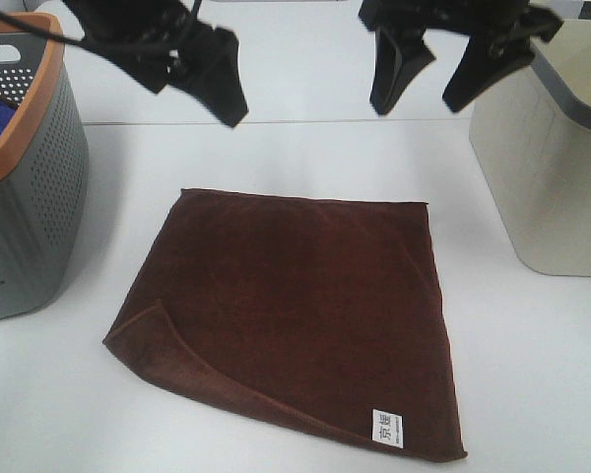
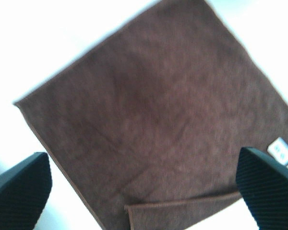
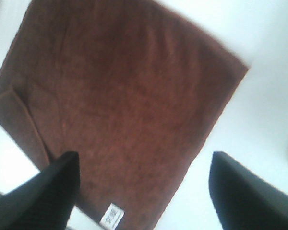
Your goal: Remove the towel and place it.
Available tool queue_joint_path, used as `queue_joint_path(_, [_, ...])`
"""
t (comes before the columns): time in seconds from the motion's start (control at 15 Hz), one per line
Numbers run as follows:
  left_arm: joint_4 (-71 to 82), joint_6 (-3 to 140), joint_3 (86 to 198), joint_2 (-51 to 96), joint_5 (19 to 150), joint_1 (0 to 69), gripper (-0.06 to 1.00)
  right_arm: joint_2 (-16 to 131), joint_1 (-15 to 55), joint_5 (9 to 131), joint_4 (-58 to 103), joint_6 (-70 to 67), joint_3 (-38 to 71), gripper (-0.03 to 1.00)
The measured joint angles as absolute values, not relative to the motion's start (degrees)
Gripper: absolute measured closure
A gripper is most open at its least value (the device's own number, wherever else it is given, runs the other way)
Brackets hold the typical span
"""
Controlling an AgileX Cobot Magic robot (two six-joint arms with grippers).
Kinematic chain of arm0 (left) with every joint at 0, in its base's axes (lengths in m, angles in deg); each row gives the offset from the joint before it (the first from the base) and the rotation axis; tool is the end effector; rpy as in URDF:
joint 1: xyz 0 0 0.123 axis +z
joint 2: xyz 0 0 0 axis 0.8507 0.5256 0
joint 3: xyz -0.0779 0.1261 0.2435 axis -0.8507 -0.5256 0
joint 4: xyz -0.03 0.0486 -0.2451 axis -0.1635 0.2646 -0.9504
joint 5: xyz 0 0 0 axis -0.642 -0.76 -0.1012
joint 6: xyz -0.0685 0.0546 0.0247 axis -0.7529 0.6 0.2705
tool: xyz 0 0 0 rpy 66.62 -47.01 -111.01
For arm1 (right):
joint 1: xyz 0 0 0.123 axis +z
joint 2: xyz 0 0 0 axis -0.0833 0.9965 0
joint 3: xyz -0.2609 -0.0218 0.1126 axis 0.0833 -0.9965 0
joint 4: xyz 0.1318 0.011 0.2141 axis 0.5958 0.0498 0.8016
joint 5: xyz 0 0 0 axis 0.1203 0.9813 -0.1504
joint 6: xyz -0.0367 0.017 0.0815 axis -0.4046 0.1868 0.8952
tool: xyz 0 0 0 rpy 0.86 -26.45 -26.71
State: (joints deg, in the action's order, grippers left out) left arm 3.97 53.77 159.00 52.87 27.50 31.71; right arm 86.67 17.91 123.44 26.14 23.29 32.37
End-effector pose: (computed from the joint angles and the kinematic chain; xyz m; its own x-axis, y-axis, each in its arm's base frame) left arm 0.3460 -0.1962 0.3229 -0.6654 0.5567 -0.4973 0.6815 0.7249 -0.1004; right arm 0.3524 0.1649 0.3286 -0.8730 -0.2306 -0.4297 -0.3467 0.9131 0.2145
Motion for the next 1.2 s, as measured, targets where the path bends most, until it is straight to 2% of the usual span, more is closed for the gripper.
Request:
queue_joint_path(0.2, [8.5, 45.7, 167.5, 51.6, 23.3, 35.8, -0.04, 86.2, 15.2, 123.6, 22.2, 26.8, 41.6, 0.22])
queue_joint_path(0.53, [21.6, 39.3, 168.0, 47.3, 19.3, 48.8, -0.04, 79.5, 2.6, 123.6, 18.4, 26.8, 39.4, 0.22])
queue_joint_path(0.67, [21.9, 39.3, 163.8, 42.1, 19.3, 54.9, -0.04, 73.5, -0.3, 123.6, 16.7, 26.8, 33.3, 0.22])
queue_joint_path(0.87, [22.0, 39.6, 151.4, 29.5, 19.1, 62.2, -0.04, 58.8, -0.7, 123.6, 15.2, 26.8, 19.0, 0.22])
queue_joint_path(0.93, [21.9, 39.4, 144.4, 21.1, 20.7, 63.3, -0.04, 49.6, -0.7, 123.6, 15.1, 26.8, 11.7, 0.22])
queue_joint_path(1.2, [21.9, 40.1, 128.8, 2.9, 27.2, 63.5, -0.04, 27.4, -0.7, 123.7, 15.7, 26.8, -4.2, 0.22])
